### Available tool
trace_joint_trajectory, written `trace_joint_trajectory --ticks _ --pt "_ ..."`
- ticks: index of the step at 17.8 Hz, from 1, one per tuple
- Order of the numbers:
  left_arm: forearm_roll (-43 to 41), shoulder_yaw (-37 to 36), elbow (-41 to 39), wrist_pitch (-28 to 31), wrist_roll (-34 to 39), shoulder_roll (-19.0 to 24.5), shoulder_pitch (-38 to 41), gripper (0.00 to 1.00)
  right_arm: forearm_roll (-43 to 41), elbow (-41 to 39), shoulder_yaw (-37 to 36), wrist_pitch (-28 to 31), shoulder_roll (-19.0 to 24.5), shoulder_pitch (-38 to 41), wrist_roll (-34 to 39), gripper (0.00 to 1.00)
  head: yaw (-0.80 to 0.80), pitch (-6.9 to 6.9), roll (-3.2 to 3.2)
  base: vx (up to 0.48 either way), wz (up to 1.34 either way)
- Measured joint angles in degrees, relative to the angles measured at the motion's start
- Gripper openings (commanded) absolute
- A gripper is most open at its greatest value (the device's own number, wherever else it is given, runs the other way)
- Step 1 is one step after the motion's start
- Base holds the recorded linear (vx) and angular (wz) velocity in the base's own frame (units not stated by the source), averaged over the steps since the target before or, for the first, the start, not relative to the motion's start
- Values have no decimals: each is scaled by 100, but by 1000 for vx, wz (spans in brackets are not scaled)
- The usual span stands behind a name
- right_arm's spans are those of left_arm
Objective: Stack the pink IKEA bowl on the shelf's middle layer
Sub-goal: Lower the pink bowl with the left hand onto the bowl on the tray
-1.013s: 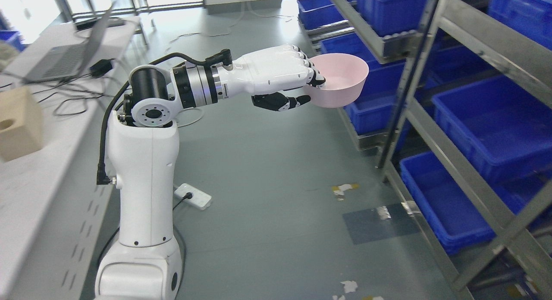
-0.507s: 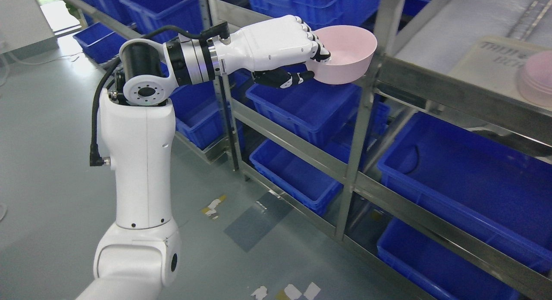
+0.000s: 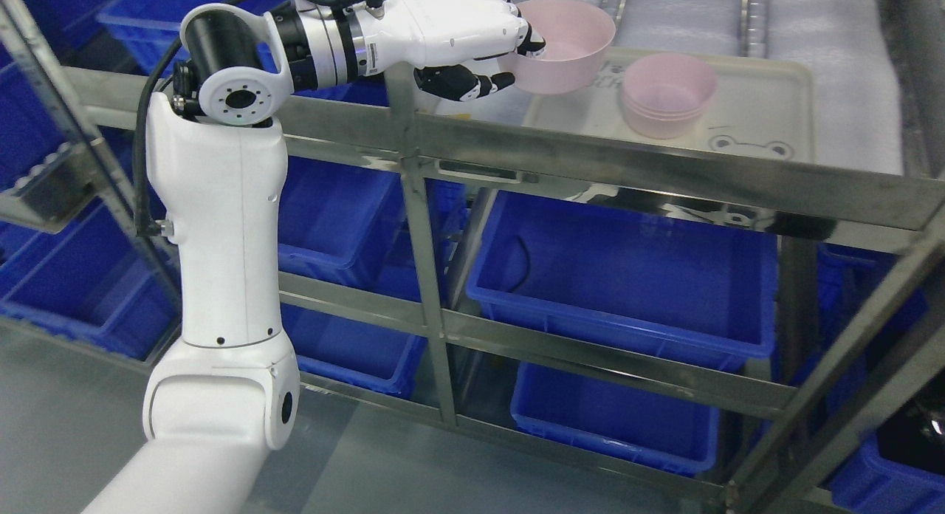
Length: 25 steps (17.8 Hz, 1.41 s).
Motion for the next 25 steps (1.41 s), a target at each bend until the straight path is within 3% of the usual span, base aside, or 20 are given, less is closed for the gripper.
trace_joint_trajectory --ticks 5,15,25 --pt "-416 -234 262 0 14 84 -140 1 0 0 0 0 0 0 0 100 0 0 0 103 -592" --pt "-834 -312 496 0 292 669 -27 2 0 0 0 0 0 0 0 100 0 -2 0 53 -218" --pt "-1548 -509 1103 0 882 540 -15 4 0 0 0 0 0 0 0 100 0 -3 0 2 -11"
